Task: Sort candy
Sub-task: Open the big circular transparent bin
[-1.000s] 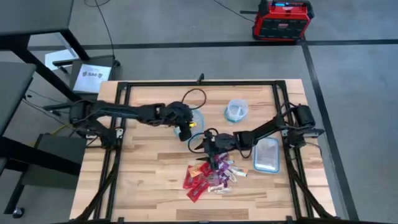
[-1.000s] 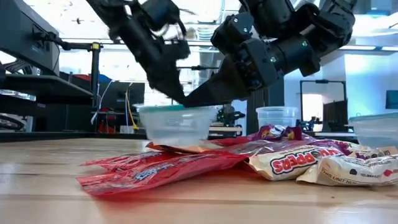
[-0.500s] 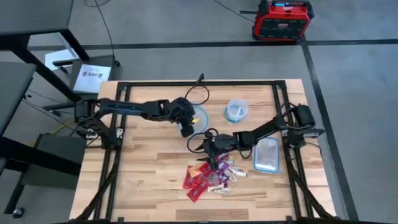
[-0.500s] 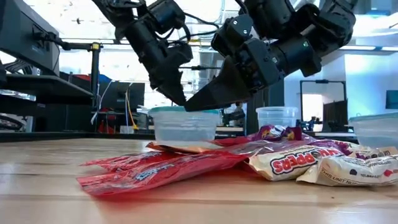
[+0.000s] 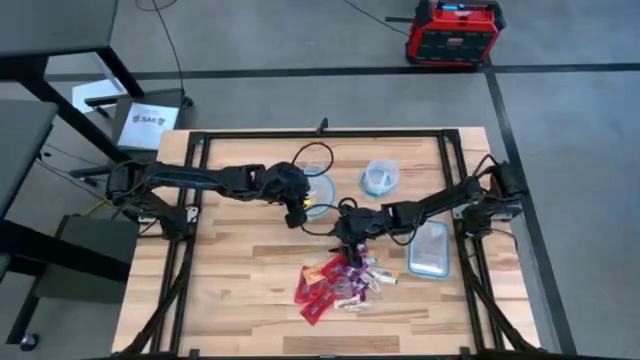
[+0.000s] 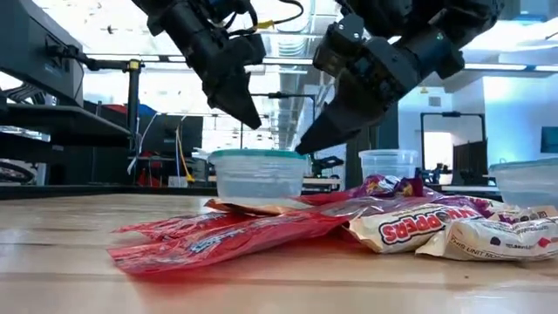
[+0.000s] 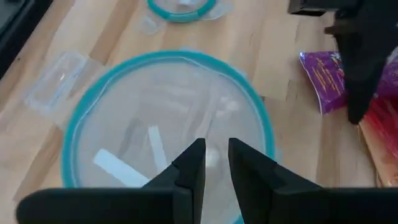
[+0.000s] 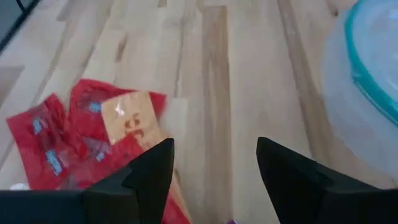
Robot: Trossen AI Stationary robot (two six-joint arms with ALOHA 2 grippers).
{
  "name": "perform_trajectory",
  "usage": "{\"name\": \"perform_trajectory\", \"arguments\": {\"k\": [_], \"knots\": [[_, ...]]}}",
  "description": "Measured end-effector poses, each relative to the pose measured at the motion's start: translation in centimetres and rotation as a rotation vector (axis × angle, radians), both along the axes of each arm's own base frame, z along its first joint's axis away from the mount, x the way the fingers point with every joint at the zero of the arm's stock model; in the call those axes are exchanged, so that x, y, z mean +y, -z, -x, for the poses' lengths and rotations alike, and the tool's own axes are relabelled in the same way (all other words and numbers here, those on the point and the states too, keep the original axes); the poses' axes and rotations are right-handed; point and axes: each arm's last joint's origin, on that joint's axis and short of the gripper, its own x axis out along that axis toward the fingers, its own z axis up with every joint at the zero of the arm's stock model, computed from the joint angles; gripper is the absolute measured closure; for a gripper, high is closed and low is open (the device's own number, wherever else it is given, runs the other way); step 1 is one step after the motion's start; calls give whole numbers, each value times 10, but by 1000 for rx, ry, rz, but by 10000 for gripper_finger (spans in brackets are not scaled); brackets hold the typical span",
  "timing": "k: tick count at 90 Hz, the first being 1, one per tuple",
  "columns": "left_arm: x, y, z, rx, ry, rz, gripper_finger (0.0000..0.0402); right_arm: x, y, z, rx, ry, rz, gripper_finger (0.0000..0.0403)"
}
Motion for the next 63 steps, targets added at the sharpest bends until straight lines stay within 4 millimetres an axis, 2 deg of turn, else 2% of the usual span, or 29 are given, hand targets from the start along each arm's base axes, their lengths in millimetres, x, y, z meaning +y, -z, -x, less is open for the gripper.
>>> {"name": "perform_trajectory", "arguments": {"k": [41, 63], "knots": [[0, 2, 2, 32, 12, -8, 345, -10, 19, -2, -29, 49, -59, 188], [0, 4, 1, 37, 9, -4, 345, -9, 18, -2, -40, 48, -61, 188]]}}
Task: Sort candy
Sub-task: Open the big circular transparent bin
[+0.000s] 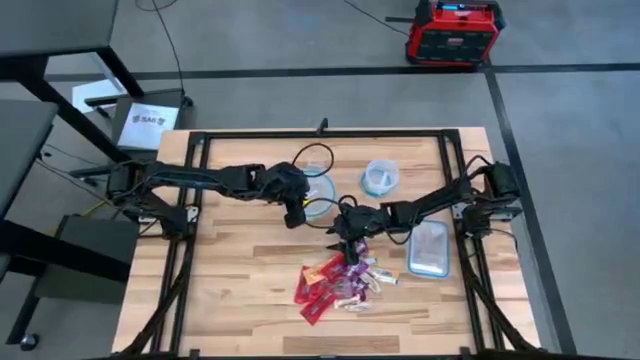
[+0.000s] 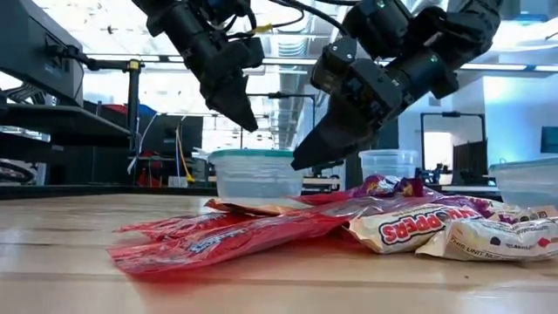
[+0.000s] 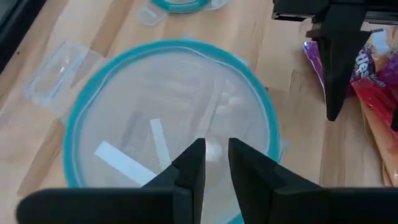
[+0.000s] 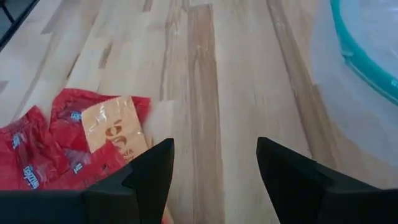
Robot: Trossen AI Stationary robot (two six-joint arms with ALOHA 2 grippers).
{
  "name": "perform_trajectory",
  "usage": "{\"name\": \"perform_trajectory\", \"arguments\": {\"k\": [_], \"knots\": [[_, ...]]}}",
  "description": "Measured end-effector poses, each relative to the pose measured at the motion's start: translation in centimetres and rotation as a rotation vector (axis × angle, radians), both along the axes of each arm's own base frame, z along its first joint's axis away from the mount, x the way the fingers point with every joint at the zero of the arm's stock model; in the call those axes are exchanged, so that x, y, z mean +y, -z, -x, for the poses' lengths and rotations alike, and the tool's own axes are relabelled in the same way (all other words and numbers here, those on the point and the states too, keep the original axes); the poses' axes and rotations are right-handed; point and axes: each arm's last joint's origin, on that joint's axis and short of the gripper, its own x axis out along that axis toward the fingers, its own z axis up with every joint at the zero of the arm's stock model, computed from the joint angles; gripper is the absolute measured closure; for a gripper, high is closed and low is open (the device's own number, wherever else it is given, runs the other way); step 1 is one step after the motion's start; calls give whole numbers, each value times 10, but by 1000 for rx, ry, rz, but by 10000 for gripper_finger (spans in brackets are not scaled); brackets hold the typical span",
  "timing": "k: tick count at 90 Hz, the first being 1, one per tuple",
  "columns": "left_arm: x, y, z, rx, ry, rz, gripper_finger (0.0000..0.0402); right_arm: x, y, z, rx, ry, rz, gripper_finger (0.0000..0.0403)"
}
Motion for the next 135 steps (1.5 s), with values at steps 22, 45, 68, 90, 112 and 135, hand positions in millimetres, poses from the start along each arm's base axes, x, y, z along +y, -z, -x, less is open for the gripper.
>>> {"name": "perform_trajectory", "arguments": {"k": [22, 45, 68, 90, 112, 135], "knots": [[0, 0, 0, -2, -1, 1, 345, 0, -1, 0, -8, -1, -1, 188], [0, 0, 0, -2, -1, 1, 345, 0, -1, 0, -8, 0, -2, 188], [-1, 0, 0, -5, -4, 8, 345, 1, -3, 0, -17, -1, -4, 188], [-3, 0, -1, -1, 12, -3, 345, 0, -3, 0, -17, 0, -4, 188], [-3, 0, 0, -2, 8, 0, 345, 0, -3, 0, -18, -2, -1, 188], [-3, 0, -1, -4, 2, 8, 345, 0, -2, 1, -1, 5, -10, 188]]}}
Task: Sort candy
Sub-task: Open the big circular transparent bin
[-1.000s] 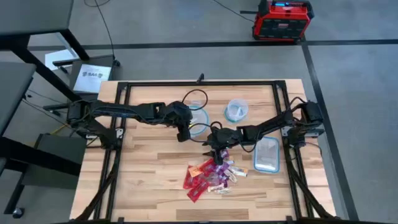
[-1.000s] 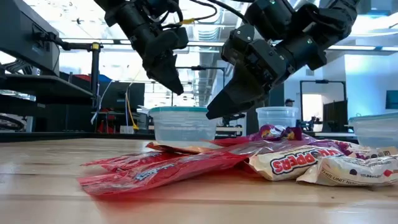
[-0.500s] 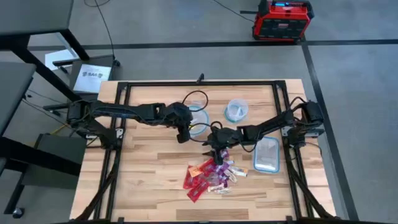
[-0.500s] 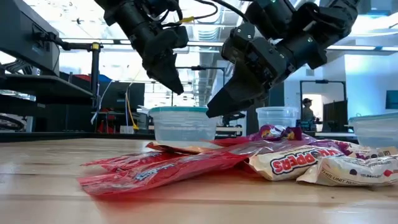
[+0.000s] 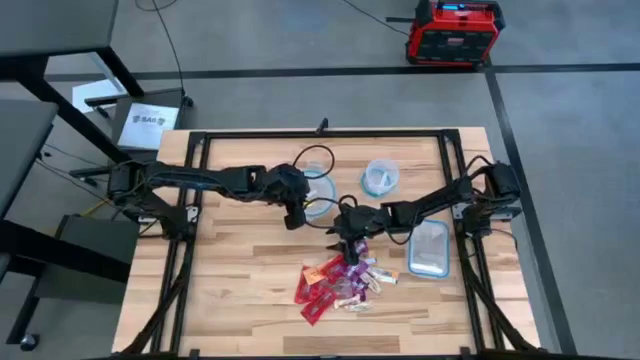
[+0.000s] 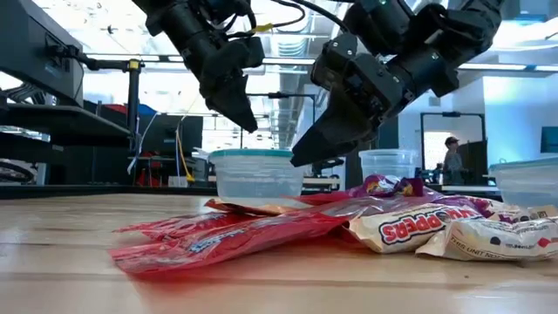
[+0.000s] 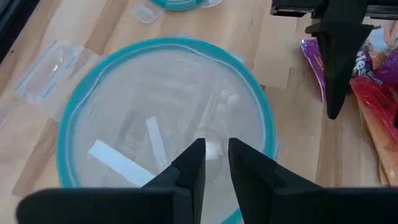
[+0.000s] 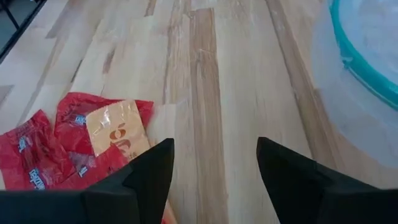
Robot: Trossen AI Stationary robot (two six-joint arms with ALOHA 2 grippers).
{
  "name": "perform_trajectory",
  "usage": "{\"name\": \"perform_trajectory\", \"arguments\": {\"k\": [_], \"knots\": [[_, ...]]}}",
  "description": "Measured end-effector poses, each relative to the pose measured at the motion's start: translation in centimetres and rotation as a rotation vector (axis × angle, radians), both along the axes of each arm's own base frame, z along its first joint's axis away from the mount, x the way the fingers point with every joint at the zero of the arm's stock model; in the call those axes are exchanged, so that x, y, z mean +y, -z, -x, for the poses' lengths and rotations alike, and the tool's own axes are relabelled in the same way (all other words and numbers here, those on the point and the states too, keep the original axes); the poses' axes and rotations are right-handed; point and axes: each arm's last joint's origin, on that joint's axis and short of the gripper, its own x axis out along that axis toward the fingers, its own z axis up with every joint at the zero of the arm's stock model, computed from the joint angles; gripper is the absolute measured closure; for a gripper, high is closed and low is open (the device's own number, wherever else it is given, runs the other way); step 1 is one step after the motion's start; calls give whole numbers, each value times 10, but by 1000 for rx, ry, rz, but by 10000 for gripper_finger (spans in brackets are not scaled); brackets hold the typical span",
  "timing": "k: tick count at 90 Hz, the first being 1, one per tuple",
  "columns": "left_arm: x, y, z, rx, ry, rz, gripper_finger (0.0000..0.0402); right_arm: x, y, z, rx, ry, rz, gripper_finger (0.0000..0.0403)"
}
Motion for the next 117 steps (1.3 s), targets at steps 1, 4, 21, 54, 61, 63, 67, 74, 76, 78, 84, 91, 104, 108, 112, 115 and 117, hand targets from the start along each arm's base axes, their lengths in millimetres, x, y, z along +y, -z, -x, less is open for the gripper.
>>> {"name": "perform_trajectory", "arguments": {"k": [1, 4, 21, 54, 61, 63, 67, 74, 76, 78, 84, 91, 104, 108, 112, 115, 117], "knots": [[0, 0, 0, 0, 0, 0, 345, 0, 0, 0, 0, 0, 0, 188], [0, 0, 0, 0, 0, 0, 345, 0, 0, 0, 0, 1, 0, 188], [-3, 0, 0, 0, 10, 0, 346, 0, 0, 0, 5, -3, -2, 188], [-8, 19, 8, 59, -10, 37, 346, -19, -13, 8, 31, -51, -52, 188], [-8, 26, 11, 76, -35, 30, 346, -24, -22, 9, -1, -48, -36, 188], [-9, 27, 12, 82, -42, 25, 346, -25, -24, 10, -9, -45, -33, 188], [-9, 30, 13, 75, -50, 17, 346, -30, -28, 10, -21, -33, -32, 188], [-9, 35, 13, 44, -54, 11, 346, -39, -31, 11, -32, -5, -31, 188], [-9, 36, 13, 37, -55, 10, 346, -42, -31, 11, -35, 4, -30, 188], [-9, 37, 13, 31, -55, 9, 346, -45, -32, 11, -39, 13, -30, 188], [-9, 38, 13, 30, -50, 3, 346, -53, -32, 11, -49, 41, -28, 188], [-9, 39, 14, 34, -42, -5, 345, -64, -31, 9, -80, 73, -24, 188], [-9, 39, 14, 42, -21, -25, 345, -81, -35, 9, -126, 114, 5, 188], [-9, 39, 14, 45, -17, -30, 345, -87, -35, 9, -131, 131, 27, 188], [-9, 39, 14, 46, -13, -33, 345, -92, -35, 10, -131, 157, 39, 188], [-9, 39, 14, 46, -7, -32, 345, -96, -35, 11, -136, 168, 44, 188], [-9, 39, 14, 44, -2, -31, 345, -99, -35, 11, -138, 174, 47, 188]]}}
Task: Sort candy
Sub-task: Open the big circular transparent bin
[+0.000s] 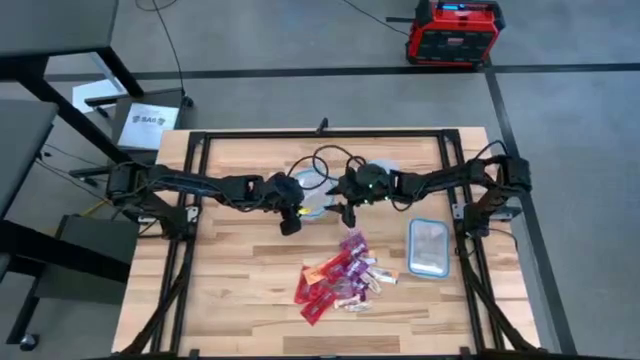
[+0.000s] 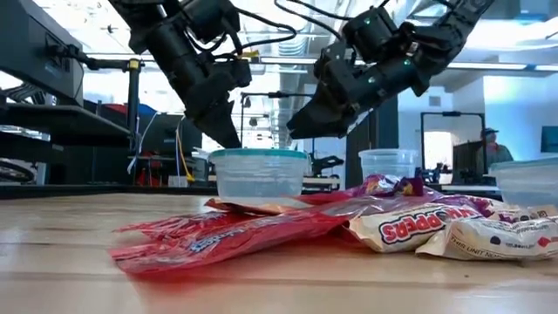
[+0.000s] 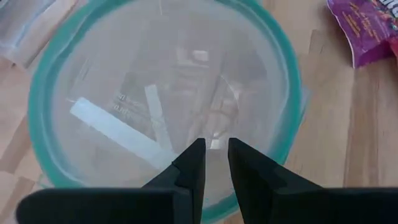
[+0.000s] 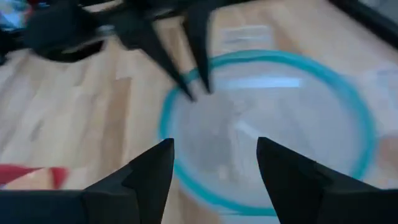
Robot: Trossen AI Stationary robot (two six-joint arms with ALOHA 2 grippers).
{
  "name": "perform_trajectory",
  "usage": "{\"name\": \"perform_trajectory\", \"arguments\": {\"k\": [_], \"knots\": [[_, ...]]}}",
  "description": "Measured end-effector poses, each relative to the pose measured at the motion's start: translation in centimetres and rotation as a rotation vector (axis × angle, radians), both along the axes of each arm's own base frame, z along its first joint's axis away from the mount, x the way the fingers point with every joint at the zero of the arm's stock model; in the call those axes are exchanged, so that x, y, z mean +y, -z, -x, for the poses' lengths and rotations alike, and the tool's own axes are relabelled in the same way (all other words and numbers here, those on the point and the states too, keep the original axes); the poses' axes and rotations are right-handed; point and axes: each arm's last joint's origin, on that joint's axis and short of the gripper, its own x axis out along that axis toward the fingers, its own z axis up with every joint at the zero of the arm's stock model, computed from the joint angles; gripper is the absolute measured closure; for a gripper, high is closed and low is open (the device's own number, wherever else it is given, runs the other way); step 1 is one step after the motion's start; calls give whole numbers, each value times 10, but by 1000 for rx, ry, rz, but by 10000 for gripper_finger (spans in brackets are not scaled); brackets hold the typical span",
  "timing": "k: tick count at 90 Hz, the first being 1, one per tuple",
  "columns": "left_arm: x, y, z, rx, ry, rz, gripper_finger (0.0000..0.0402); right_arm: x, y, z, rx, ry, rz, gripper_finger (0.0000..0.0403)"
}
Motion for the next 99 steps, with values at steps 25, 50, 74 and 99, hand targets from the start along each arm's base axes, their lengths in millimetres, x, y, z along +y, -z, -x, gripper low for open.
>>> {"name": "perform_trajectory", "arguments": {"k": [25, 50, 74, 99], "knots": [[-1, -1, -2, -26, 25, 26, 345, -2, 25, -14, 91, -14, 0, 188], [0, 1, 1, 27, 54, -2, 345, 25, 18, -14, 108, -82, -93, 188], [4, -3, 2, 20, 80, -42, 345, 59, 2, -17, 137, -261, -130, 188], [-6, -34, 11, -138, 64, -20, 345, 75, -45, 12, 143, -292, -102, 188]]}}
